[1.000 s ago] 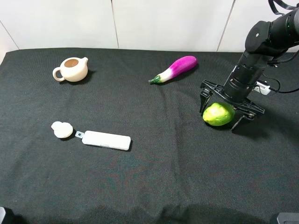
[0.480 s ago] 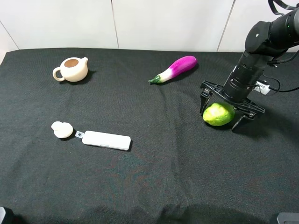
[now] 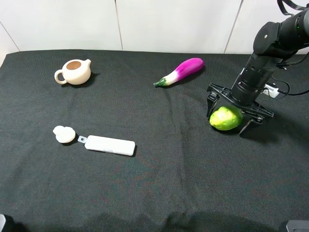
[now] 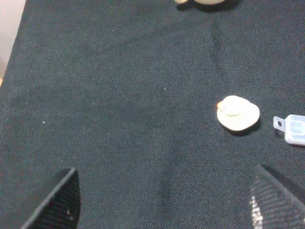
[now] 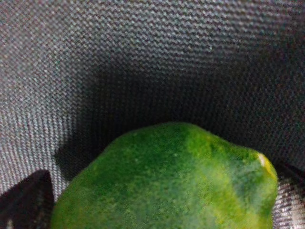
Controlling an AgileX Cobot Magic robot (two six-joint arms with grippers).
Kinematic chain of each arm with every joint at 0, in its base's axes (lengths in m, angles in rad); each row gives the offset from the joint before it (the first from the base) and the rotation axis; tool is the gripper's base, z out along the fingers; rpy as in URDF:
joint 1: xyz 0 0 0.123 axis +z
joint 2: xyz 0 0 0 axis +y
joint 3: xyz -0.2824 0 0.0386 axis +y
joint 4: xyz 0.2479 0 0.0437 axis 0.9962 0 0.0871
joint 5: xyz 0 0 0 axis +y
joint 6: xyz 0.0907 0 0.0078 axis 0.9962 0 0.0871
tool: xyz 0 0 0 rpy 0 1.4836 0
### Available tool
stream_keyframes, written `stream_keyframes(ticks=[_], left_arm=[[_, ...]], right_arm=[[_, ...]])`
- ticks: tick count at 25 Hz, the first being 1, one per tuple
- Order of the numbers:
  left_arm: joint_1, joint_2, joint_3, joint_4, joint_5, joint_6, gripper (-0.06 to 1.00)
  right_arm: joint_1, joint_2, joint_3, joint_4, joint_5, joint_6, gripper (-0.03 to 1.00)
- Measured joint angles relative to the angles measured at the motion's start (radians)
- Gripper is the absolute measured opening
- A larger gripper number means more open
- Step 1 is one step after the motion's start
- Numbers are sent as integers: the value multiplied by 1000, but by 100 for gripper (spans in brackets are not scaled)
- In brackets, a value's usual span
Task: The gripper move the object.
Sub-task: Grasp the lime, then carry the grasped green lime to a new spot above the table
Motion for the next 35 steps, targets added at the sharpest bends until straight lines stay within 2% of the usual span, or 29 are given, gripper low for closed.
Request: stream_keyframes(ticks=[9, 35], left_arm=[[0, 0, 0, 0, 0, 0, 76], [0, 0, 0, 0, 0, 0, 76]], right_arm=[[0, 0, 0, 3, -4, 0, 54], [0, 0, -3, -5, 3, -23, 53]])
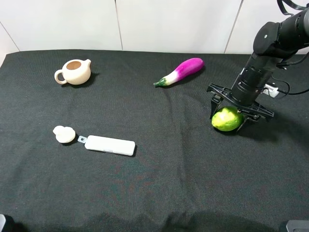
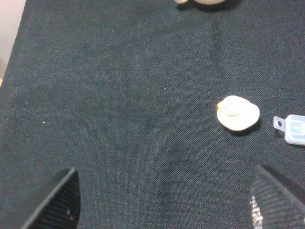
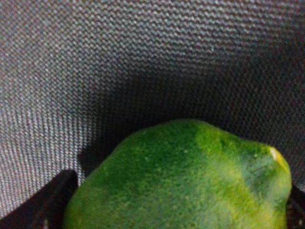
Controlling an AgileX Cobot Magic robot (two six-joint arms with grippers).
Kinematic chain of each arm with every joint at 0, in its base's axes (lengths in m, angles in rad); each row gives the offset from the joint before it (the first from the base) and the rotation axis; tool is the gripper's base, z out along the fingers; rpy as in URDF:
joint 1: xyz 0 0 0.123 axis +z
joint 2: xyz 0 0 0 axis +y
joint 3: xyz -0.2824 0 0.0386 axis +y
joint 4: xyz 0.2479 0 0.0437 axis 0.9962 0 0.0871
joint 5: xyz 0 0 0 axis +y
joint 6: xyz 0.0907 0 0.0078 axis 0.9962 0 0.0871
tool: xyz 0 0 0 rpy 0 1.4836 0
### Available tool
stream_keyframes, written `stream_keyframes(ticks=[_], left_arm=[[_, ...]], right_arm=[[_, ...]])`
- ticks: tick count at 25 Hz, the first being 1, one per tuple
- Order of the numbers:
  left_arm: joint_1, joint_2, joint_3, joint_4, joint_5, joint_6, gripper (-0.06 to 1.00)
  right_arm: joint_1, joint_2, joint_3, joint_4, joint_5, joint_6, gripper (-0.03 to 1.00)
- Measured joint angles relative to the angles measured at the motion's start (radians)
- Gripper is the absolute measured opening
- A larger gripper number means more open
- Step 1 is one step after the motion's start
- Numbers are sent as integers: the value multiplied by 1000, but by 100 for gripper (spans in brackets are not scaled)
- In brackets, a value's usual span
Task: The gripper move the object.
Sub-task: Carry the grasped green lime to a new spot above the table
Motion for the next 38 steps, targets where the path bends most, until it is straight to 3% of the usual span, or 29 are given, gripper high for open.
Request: stream_keyframes(ticks=[6, 19, 27, 38], left_arm=[[0, 0, 0, 0, 0, 0, 76], [0, 0, 0, 0, 0, 0, 76], [0, 0, 0, 0, 0, 0, 76], [0, 0, 0, 0, 0, 0, 76]], right_arm=[[0, -16, -41, 0, 33, -50, 53], [0, -26, -342, -78, 342, -165, 53], [0, -63, -435, -89, 353, -264, 53], [0, -175, -440, -129, 364, -398, 53]])
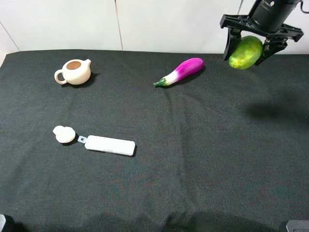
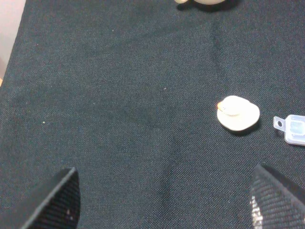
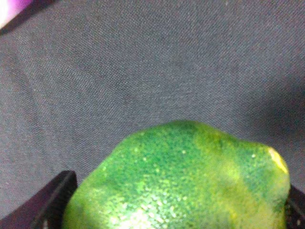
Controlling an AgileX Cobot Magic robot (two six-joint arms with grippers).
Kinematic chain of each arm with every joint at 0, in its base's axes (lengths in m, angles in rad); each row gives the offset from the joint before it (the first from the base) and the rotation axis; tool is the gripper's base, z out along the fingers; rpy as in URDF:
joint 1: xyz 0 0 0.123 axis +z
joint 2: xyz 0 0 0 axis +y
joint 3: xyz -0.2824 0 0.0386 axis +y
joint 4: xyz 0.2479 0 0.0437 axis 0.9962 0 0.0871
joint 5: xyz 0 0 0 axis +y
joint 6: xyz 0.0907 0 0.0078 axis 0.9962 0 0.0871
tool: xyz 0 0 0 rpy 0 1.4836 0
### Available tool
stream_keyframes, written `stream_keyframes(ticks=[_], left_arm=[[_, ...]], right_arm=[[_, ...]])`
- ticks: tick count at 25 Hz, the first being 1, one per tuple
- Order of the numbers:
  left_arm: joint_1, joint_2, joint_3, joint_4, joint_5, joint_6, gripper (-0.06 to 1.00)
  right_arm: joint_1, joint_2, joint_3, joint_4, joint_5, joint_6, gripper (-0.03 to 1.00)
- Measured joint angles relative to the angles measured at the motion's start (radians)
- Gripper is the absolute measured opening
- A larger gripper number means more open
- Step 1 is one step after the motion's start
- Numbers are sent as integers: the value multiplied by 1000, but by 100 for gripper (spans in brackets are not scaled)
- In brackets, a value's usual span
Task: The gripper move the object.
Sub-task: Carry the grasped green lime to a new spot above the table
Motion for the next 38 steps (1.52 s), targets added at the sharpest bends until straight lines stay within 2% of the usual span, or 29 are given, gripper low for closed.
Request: stream_keyframes(ticks=[16, 28, 38], left_arm=[[0, 0, 0, 0, 0, 0, 76], [0, 0, 0, 0, 0, 0, 76], [0, 0, 0, 0, 0, 0, 76]], right_arm=[[0, -70, 0, -14, 1, -264, 53], [0, -65, 0, -56, -30, -293, 53], [0, 52, -55, -48, -50, -316, 53]])
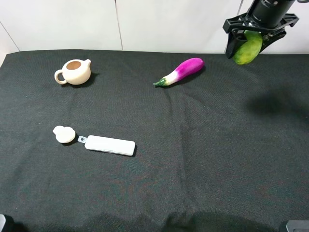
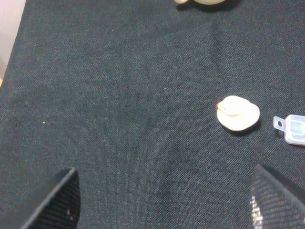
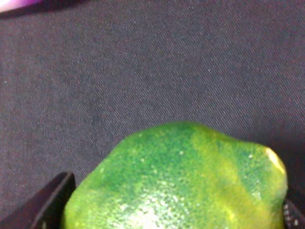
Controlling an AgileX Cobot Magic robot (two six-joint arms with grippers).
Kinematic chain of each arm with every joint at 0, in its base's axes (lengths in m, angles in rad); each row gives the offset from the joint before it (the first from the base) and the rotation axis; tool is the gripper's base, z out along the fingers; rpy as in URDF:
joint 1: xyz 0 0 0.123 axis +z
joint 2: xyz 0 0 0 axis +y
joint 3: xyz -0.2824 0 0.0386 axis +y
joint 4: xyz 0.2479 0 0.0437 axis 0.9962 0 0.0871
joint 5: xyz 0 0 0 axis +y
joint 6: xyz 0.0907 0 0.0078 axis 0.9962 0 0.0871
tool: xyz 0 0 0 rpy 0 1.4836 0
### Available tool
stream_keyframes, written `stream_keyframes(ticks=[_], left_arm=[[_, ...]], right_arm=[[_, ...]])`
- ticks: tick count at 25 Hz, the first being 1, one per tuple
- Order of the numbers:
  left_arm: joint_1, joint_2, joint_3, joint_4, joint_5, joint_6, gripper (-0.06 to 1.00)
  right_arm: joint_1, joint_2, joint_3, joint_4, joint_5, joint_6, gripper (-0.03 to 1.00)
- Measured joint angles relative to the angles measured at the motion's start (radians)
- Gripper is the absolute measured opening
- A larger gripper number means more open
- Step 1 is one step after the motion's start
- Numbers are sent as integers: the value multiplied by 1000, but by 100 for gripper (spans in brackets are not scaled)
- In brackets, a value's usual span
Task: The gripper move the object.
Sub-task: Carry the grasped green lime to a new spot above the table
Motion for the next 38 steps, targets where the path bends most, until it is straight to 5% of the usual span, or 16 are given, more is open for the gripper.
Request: stream_keyframes(ticks=[15, 38], left_arm=[[0, 0, 0, 0, 0, 0, 76], [0, 0, 0, 0, 0, 0, 76]], right_arm=[[40, 230, -166, 15, 20, -15, 53], [66, 391, -191, 69, -66, -23, 53]])
